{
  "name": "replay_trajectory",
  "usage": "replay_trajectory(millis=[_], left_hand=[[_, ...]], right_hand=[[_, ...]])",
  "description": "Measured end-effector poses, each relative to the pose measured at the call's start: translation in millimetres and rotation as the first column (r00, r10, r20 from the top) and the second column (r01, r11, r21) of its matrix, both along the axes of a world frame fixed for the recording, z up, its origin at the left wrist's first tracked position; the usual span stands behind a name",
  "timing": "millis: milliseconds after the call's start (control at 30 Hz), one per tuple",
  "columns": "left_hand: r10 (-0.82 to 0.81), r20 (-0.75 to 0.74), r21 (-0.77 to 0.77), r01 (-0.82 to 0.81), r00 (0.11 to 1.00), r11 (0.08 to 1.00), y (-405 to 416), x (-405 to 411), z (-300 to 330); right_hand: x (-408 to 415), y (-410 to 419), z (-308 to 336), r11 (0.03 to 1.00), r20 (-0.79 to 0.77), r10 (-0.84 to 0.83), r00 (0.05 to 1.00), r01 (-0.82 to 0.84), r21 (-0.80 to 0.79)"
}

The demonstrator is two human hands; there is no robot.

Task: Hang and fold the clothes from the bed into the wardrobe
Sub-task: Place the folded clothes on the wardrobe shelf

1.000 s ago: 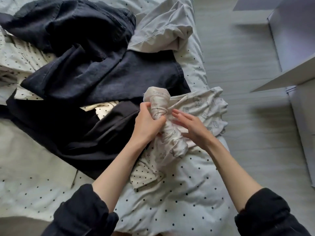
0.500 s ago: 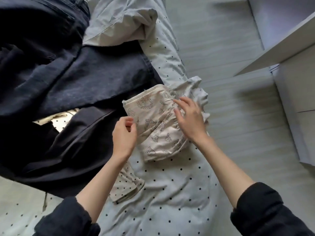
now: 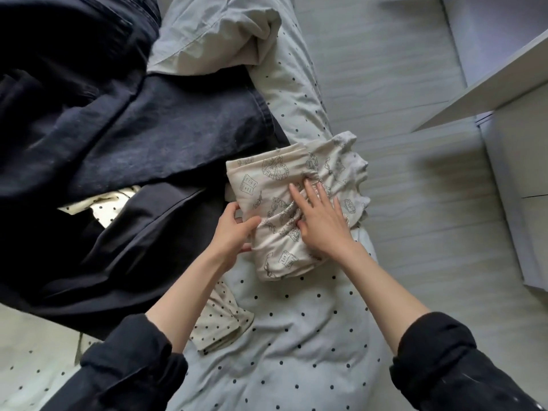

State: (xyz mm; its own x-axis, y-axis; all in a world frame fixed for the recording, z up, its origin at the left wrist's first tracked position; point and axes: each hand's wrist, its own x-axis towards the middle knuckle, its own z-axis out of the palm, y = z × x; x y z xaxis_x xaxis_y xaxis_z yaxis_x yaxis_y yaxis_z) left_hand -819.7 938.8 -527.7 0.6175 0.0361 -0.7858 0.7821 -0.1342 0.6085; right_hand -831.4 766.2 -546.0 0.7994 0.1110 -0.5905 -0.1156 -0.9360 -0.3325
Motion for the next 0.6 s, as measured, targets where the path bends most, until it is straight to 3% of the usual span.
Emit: replay_trajectory(millis=[200,333,433,600], left_hand=[[-0.039,0.056,-0.099,0.045,0.998,0.994,4,-7,39],[-0.062,0.095,-0.081,0.070,0.994,0.994,19,-15,81],[-0.061,0.095,-0.059,0.067,0.994,0.996,47,-15,109],[-0.115,0.092,0.063,0.110,0.989,0.992,93,-17,136]], right_hand=[[-9,6,25,0.988,-0.040,-0.094,0.995,0.098,0.116],[-22,21,69,0.989,-0.035,-0.122,0.992,0.124,0.075],[-30,46,98,0.964,-0.092,-0.125,0.988,0.143,0.224],[-37,96,103,0.830,-0.266,-0.096,0.959,0.225,0.511]])
